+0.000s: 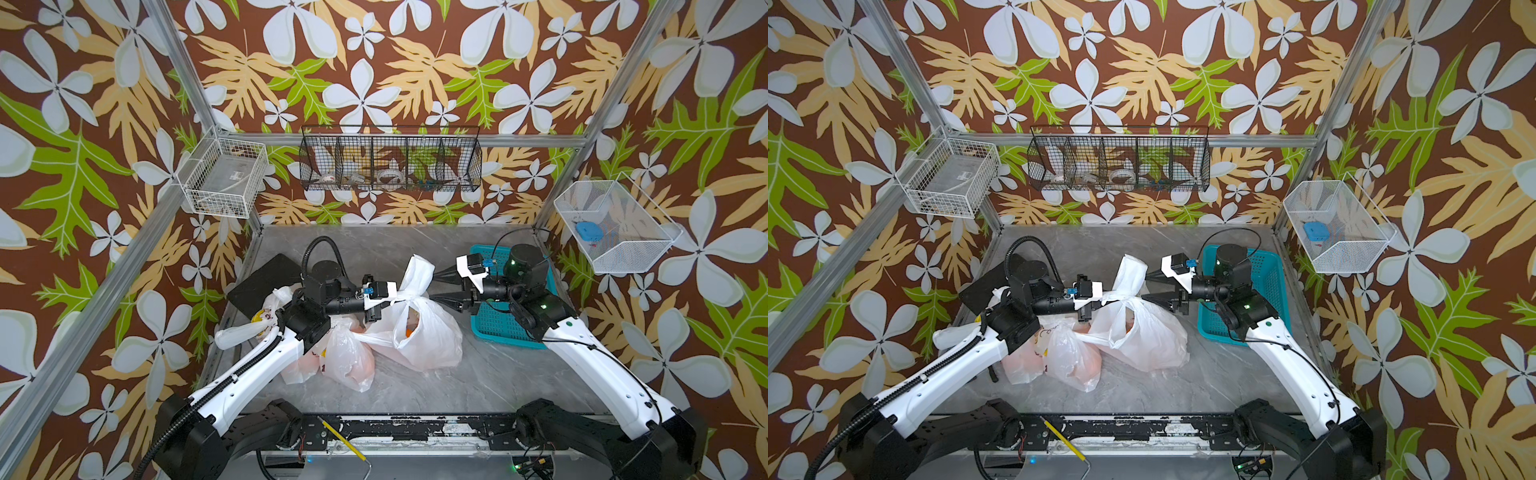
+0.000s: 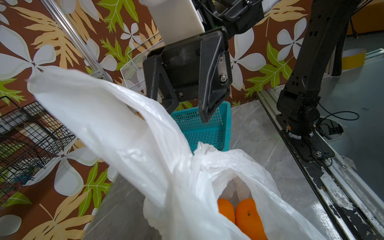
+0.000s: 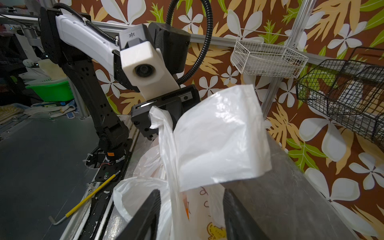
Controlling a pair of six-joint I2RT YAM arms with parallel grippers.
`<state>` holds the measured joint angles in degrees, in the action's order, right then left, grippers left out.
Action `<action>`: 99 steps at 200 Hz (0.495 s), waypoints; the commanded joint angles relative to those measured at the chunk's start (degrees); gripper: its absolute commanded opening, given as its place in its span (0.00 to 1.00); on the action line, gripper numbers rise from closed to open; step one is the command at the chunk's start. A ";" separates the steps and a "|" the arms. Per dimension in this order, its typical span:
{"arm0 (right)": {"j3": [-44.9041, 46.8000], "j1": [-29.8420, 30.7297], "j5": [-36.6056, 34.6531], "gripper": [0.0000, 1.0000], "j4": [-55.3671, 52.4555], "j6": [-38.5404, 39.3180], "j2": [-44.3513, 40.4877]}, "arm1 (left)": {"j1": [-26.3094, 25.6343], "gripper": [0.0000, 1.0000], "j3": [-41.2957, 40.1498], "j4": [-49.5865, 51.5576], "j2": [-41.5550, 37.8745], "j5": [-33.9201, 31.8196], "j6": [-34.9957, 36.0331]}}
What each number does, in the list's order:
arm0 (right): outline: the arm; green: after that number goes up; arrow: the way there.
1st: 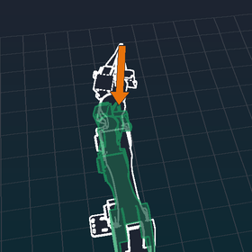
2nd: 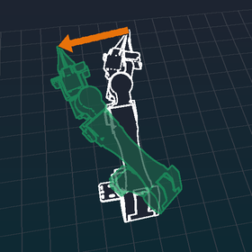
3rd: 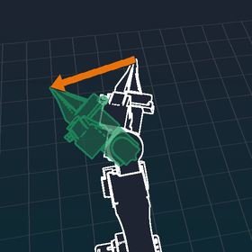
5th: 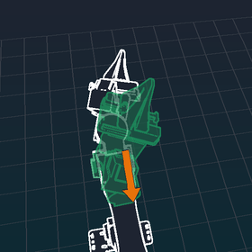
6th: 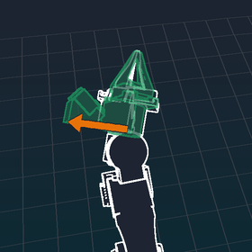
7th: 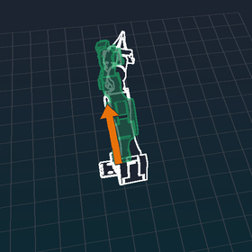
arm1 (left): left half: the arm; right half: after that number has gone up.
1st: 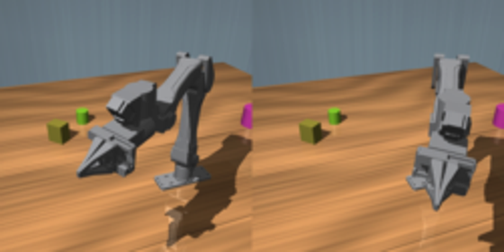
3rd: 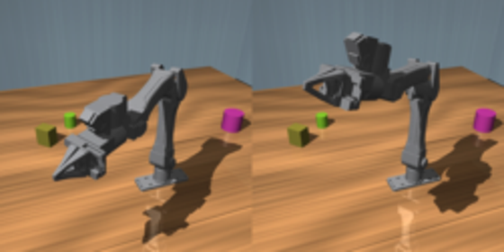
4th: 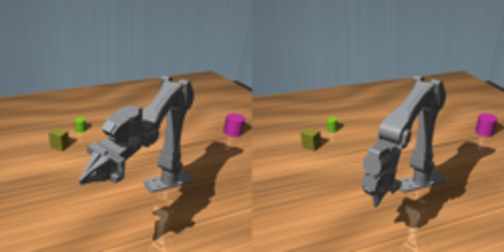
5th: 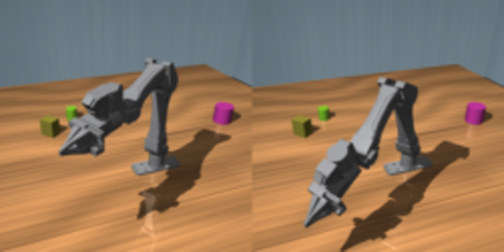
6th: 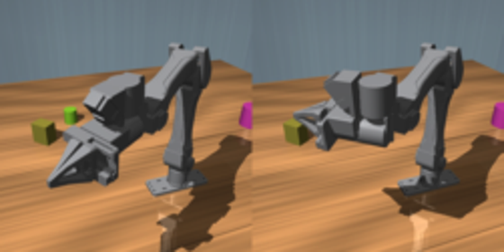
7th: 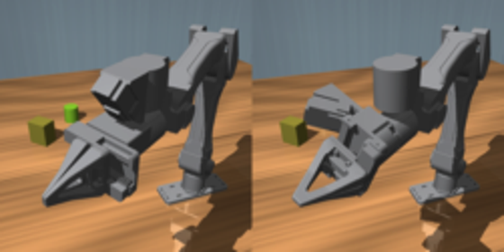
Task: Place the oranges into plastic bags & tie knots
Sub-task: Tie the plastic bag at the center of the board.
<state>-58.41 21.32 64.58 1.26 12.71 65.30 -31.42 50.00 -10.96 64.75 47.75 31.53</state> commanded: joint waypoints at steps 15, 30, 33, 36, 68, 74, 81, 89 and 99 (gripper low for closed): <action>-4.19 -0.08 1.78 0.66 -1.60 0.74 3.00 | -0.05 0.00 -0.21 -0.51 -0.24 -0.20 0.38; -4.81 -0.14 1.59 0.73 -0.27 0.11 3.86 | -0.05 0.00 -0.25 -0.56 -0.19 -0.20 0.43; -5.02 -0.12 1.67 0.74 0.00 0.11 4.10 | -0.05 0.00 -0.30 -0.55 -0.28 -0.25 0.46; -5.16 -0.08 1.80 0.75 0.20 0.04 4.31 | -0.09 0.00 -0.33 -0.59 -0.31 -0.23 0.46; -8.22 0.26 0.99 0.80 0.10 0.03 7.24 | -0.11 0.00 -0.78 -0.58 -0.85 -0.24 1.16; -8.88 0.26 0.92 0.80 -0.30 0.23 7.89 | -0.05 0.00 -0.78 -0.63 -0.94 -0.36 1.17; -9.76 0.21 1.15 0.81 -0.82 0.60 8.61 | -0.05 0.00 -0.78 -0.69 -0.94 -0.37 1.24; -10.58 0.25 1.57 0.86 -0.99 0.74 9.48 | -0.05 0.00 -0.78 -0.65 -1.03 -0.41 1.25; -11.28 0.25 1.78 0.90 -1.29 1.07 10.18 | -0.11 0.00 -0.74 -0.60 -0.95 -0.49 1.28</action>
<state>-68.07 21.54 65.63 0.36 12.91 74.13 -31.42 49.36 -10.94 63.96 47.27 32.08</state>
